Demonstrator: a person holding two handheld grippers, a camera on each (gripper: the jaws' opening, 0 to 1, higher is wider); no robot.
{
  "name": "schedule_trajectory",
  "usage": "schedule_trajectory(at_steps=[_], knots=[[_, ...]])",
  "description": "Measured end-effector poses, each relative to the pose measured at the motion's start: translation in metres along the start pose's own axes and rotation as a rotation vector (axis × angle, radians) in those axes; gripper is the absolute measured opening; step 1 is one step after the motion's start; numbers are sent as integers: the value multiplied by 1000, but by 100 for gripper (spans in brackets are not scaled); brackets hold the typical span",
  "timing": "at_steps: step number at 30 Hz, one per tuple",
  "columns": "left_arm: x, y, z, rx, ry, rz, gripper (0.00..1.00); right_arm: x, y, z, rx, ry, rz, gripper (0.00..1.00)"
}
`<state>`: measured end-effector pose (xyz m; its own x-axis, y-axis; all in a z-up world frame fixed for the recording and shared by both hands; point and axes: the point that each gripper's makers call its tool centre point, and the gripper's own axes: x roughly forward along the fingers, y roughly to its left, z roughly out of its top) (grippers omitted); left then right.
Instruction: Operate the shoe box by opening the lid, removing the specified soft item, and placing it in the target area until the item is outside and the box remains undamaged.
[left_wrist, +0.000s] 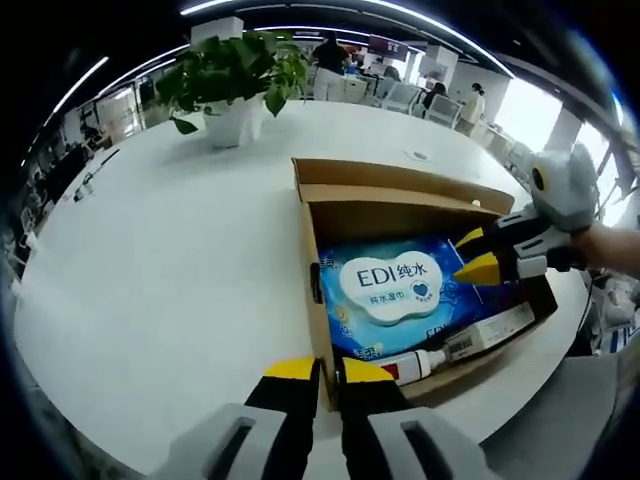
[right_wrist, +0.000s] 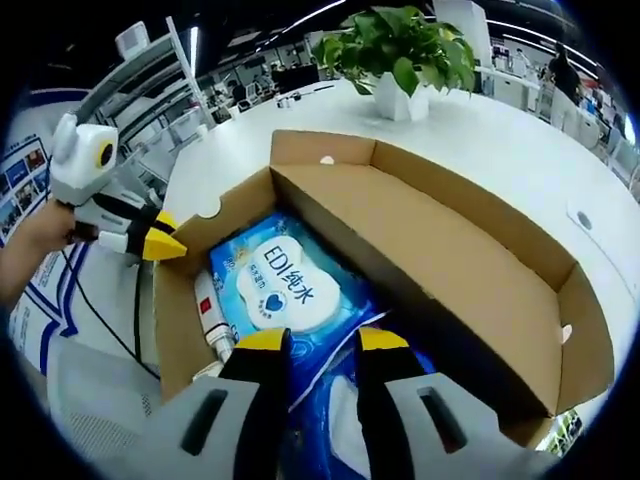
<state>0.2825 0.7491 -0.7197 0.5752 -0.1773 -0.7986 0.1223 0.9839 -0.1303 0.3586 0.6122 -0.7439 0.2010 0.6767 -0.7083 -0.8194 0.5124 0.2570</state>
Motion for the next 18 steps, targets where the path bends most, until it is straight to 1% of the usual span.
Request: schedule_trajectory(at_steps=[5, 8, 9, 11, 18], knots=[[2, 1, 0, -8, -1, -4, 7, 8, -1, -3, 13, 22, 2, 20], [2, 1, 0, -9, -1, -6, 7, 11, -3, -4, 23, 34, -21, 14], [2, 1, 0, -9, 0, -6, 7, 10, -2, -4, 19, 37, -17, 12], [2, 1, 0, -7, 2, -6, 7, 8, -4, -5, 3, 43, -32, 7], [2, 1, 0, 1, 8, -1, 7, -2, 0, -1, 3, 26, -26, 2]])
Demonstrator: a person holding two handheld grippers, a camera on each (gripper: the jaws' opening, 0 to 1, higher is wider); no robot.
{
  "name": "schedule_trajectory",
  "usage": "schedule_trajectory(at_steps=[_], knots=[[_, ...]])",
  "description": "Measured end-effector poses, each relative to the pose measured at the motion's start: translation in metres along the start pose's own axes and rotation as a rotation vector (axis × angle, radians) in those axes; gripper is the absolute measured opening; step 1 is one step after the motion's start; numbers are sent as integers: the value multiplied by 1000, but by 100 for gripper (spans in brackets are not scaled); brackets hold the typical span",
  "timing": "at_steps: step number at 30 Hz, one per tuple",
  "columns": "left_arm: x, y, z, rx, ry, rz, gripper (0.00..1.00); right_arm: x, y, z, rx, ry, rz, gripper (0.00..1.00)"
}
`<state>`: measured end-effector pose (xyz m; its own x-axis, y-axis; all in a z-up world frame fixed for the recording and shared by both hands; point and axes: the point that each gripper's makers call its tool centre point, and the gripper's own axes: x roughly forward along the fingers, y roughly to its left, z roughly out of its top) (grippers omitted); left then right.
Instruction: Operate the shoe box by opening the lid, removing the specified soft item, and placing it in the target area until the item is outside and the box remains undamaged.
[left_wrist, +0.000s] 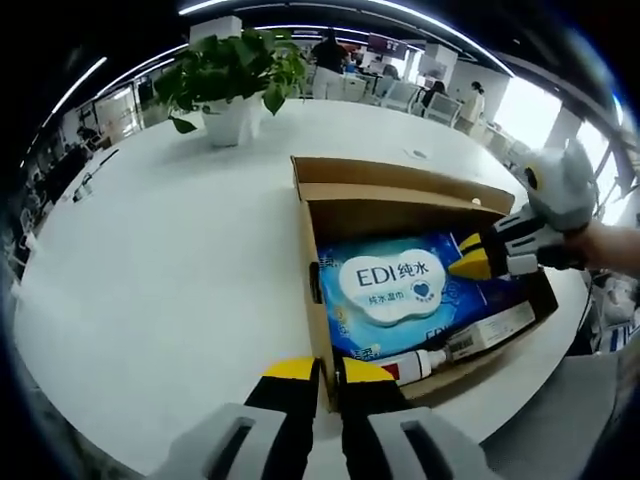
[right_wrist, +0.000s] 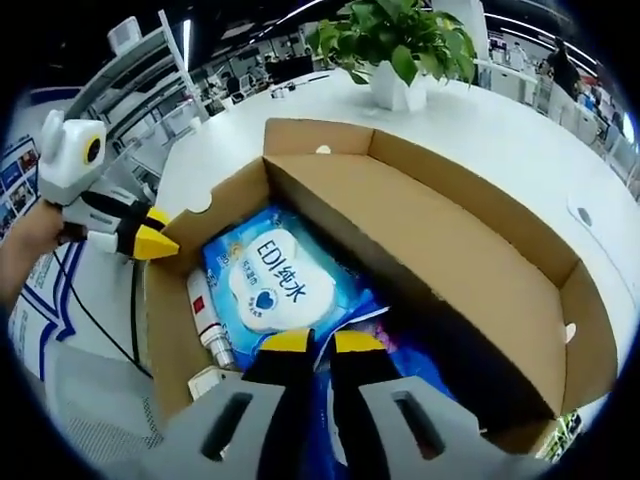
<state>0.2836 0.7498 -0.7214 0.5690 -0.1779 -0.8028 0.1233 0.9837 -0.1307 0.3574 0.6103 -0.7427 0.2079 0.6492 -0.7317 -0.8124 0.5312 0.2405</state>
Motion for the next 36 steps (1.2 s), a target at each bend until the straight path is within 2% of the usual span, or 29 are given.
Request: schedule_trajectory(at_steps=[8, 17, 23, 31, 36], knots=[[0, -1, 0, 6, 3, 4, 7, -14, 5, 9, 0, -40, -9, 0], [0, -1, 0, 25, 14, 13, 7, -30, -3, 11, 12, -66, -45, 0], [0, 1, 0, 28, 12, 20, 7, -43, -11, 5, 66, -68, -80, 0], [-3, 0, 3, 64, 10, 40, 8, -56, -13, 3, 84, -90, -104, 0], [-8, -5, 4, 75, 14, 40, 12, -64, -19, -1, 97, -95, -128, 0]])
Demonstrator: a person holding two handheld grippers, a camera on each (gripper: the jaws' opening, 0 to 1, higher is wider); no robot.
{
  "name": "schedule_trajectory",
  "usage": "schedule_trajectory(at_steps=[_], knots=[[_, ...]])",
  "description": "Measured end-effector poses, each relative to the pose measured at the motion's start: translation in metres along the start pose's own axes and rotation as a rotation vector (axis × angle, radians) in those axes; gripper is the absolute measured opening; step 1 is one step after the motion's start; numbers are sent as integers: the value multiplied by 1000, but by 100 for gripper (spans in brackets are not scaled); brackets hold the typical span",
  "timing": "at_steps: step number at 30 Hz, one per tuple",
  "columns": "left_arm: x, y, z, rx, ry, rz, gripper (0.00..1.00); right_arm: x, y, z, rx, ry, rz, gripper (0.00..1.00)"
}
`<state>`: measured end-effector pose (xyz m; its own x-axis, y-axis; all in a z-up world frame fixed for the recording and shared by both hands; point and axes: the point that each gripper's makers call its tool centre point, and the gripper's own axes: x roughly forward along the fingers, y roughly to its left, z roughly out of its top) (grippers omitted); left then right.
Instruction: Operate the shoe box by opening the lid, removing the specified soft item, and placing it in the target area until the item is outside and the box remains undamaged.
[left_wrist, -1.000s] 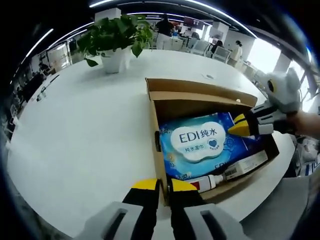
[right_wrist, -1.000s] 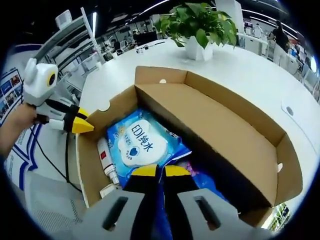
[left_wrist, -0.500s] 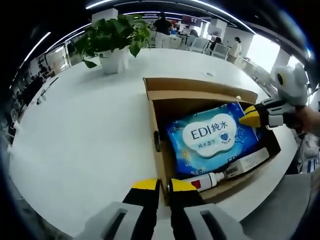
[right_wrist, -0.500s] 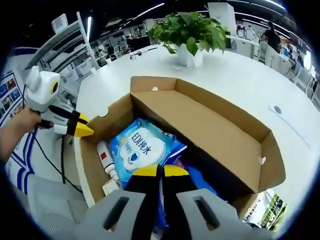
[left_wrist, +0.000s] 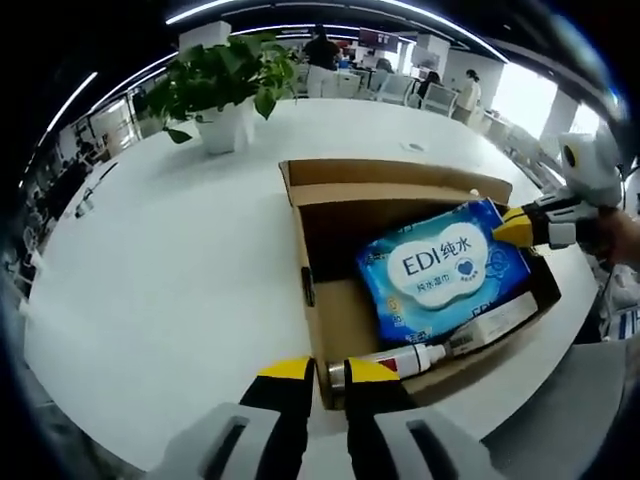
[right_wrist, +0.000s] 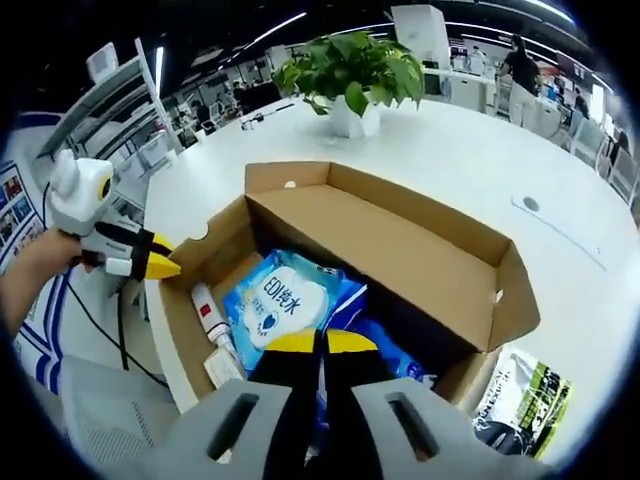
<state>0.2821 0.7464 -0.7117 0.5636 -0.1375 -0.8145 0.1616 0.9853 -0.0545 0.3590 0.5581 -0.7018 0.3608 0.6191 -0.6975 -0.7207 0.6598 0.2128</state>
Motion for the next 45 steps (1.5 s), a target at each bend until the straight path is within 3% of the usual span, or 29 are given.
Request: schedule_trajectory(at_steps=[9, 13, 19, 22, 30, 39, 45], knots=[[-17, -11, 19, 55, -41, 4, 16, -10, -7, -5, 44, -15, -7, 0], [-12, -14, 27, 83, -52, -8, 17, -14, -12, -9, 55, -14, -13, 0], [0, -36, 35, 126, -31, -57, 17, -20, -19, -14, 84, -14, -17, 0], [11, -50, 36, 133, -7, -114, 18, -21, -22, -17, 92, -13, -19, 0], [32, -71, 40, 129, 21, -195, 18, -22, -24, -23, 76, -8, -28, 0], [52, -92, 28, -14, 87, -348, 18, -23, -27, -28, 36, -4, -42, 0], [60, -93, 28, -61, 89, -364, 15, -24, -28, -30, 33, -5, -47, 0]])
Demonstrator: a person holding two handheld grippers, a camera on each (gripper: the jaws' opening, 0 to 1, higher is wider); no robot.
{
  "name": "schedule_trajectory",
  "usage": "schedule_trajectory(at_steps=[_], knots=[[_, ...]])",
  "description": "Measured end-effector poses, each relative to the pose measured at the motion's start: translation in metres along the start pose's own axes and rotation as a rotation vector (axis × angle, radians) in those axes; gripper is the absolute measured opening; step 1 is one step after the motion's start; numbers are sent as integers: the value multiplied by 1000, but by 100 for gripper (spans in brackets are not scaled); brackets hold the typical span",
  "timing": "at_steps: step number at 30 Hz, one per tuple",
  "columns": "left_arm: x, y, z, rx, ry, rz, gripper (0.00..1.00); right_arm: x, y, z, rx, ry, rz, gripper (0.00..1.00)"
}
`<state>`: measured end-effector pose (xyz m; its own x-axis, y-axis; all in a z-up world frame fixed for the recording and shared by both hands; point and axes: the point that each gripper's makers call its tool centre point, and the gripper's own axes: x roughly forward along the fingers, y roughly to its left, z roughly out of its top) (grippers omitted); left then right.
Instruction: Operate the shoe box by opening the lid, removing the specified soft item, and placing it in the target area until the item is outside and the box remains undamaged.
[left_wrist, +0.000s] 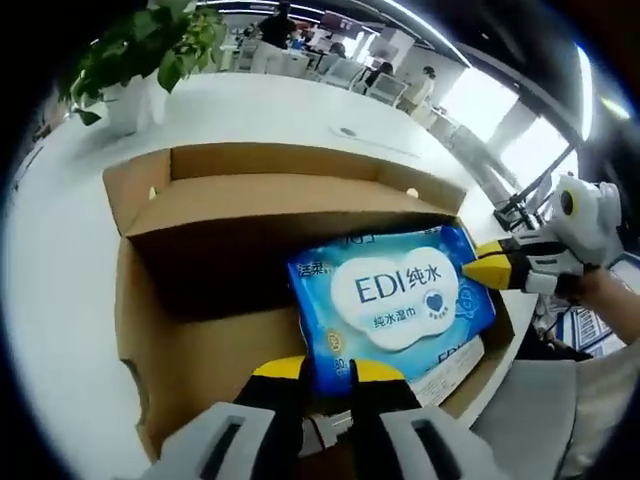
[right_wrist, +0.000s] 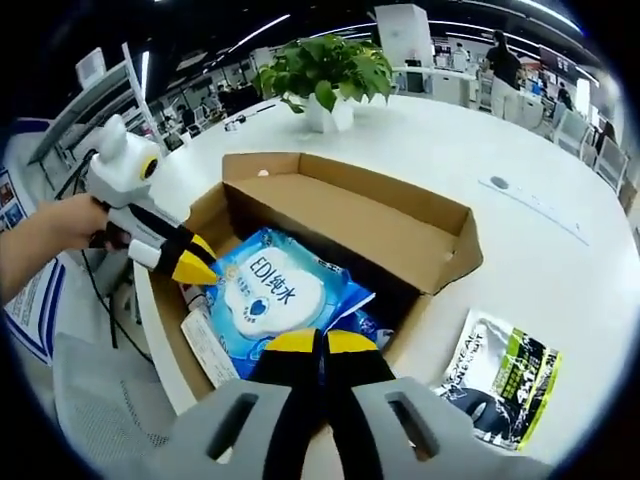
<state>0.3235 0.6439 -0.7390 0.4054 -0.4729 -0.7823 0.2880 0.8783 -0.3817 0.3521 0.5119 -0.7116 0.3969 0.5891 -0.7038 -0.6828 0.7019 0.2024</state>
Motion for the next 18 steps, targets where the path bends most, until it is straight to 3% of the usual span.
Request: schedule_trajectory(at_steps=[5, 18], knots=[[9, 2, -4, -100, 7, -32, 11, 0, 0, 0, 22, -8, 4, 0], [0, -11, -1, -50, -1, -15, 3, -4, 1, 1, 89, -57, 5, 0]])
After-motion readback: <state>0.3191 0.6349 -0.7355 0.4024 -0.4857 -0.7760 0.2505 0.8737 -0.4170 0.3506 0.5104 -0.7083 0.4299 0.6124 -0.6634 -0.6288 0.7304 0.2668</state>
